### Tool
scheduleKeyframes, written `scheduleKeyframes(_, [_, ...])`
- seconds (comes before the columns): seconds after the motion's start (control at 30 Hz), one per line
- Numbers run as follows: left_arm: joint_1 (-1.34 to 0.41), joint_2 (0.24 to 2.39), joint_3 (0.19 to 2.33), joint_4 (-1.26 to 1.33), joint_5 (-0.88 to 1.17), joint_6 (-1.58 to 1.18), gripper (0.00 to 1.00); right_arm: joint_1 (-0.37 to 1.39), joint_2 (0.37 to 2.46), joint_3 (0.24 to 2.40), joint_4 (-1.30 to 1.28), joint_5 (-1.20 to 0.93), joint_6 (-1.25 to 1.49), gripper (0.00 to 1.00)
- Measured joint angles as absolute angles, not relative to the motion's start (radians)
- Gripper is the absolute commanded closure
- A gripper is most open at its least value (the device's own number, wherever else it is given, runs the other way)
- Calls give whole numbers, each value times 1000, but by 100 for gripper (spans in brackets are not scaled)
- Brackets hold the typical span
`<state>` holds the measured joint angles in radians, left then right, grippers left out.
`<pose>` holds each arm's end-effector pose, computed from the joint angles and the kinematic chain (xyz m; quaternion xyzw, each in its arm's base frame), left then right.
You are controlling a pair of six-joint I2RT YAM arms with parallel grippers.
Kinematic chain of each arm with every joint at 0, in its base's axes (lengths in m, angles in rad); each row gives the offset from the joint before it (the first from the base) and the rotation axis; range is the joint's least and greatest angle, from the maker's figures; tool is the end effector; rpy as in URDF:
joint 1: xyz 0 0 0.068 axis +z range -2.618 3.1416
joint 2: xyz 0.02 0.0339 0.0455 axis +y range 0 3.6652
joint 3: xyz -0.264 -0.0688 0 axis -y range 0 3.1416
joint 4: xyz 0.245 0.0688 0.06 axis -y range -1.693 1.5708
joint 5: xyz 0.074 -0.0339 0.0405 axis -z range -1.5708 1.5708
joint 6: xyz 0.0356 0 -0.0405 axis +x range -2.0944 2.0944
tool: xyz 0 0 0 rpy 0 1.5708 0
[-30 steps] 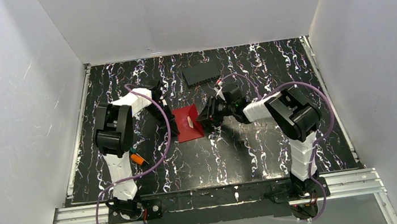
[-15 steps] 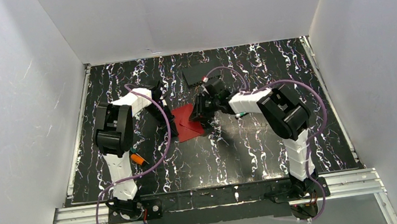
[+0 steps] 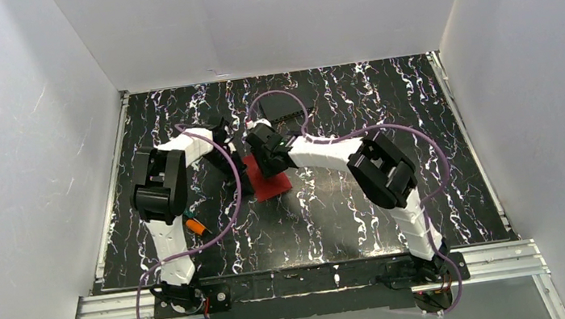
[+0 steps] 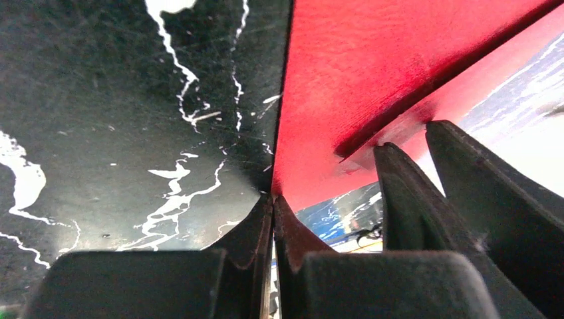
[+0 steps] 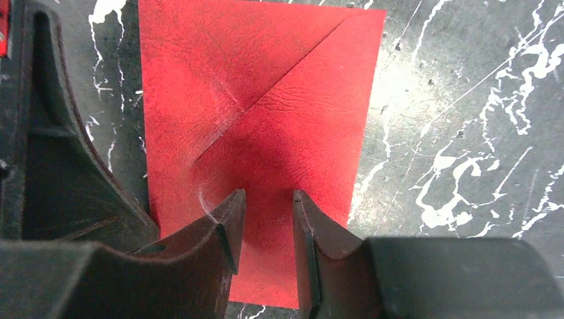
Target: Place the letter into the envelope and seal it
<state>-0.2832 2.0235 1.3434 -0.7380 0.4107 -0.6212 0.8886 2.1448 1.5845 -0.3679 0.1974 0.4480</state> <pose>0.3608 -0.1198 0.1381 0.1489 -0.9648 0.2155 0.0217 0.3005 0.3589 0.1686 -0.1760 0.9282 0.1213 0.3046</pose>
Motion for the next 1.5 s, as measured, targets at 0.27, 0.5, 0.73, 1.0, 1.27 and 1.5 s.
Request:
scheduleKeyframes(0.27, [-183,2005,1308,-638,511,-641,100,948,2160,1588,-368,358,381,61])
scheduleKeyframes(0.5, [-121,1995,1308,-512,584,-686,100,984,2166,1592,-363,443,344,68])
scheduleKeyframes(0.73, [-134,2036,1320,-370,623,-723,100,973,2163,1606,-371,365,333,87])
scheduleKeyframes(1.0, [-144,2106,1364,-381,606,-723,100,945,2182,1647,-416,280,332,86])
scheduleKeyframes(1.27, [-142,2086,1319,-334,606,-738,100,943,2211,1692,-432,281,289,74])
scheduleKeyframes(1.5, [-141,2085,1316,-328,609,-745,100,943,2248,1745,-430,285,250,75])
